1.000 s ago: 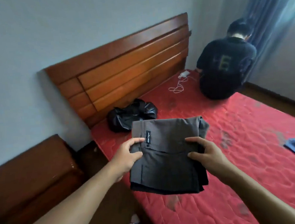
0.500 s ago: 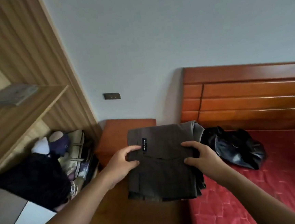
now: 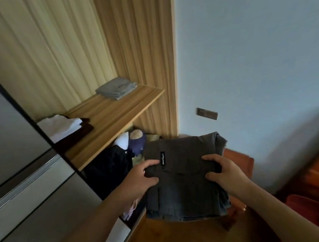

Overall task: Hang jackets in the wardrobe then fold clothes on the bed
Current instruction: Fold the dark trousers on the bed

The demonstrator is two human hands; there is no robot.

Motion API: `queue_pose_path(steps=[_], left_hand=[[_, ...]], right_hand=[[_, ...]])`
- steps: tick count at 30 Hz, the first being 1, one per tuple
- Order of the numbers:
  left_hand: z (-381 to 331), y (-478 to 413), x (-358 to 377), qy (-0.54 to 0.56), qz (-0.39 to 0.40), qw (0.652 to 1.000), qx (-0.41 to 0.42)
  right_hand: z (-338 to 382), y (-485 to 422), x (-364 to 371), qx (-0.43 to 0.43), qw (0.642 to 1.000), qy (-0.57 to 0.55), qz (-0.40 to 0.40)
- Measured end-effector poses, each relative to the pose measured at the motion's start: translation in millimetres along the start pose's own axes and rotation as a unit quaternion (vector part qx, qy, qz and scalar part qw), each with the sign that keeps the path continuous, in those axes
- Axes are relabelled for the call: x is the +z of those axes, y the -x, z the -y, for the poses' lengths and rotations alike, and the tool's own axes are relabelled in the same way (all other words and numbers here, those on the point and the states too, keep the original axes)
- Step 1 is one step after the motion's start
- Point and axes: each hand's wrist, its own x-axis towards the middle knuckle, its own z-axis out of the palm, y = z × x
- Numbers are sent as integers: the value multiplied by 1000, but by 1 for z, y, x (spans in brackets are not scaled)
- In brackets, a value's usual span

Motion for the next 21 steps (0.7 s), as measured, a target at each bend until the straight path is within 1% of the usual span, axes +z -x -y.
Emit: queue_pose_path(steps=[3,6,10,13,18,21], left_hand=[[-1,-16,-12,17,-33,999,-18],[-8,-33,-16,21,-84,996,-25],[-23,-55,-15,46,-165,984,-41],[-32,-67,-20,53,-211,974,-58],[-31,-86,-46,68,-284,953,-82],[-22,-100,-68,77,-308,944,-90]], right_hand=[[11,-49,1,-23,999,6,49],[22,-96,-3,-52,994,24,94],[47,-158,-13,-91,984,45,148],[73,-200,-13,-108,976,43,184],[113,-254,16,-134,962,42,234],[130,-286,41,-143,956,49,251]])
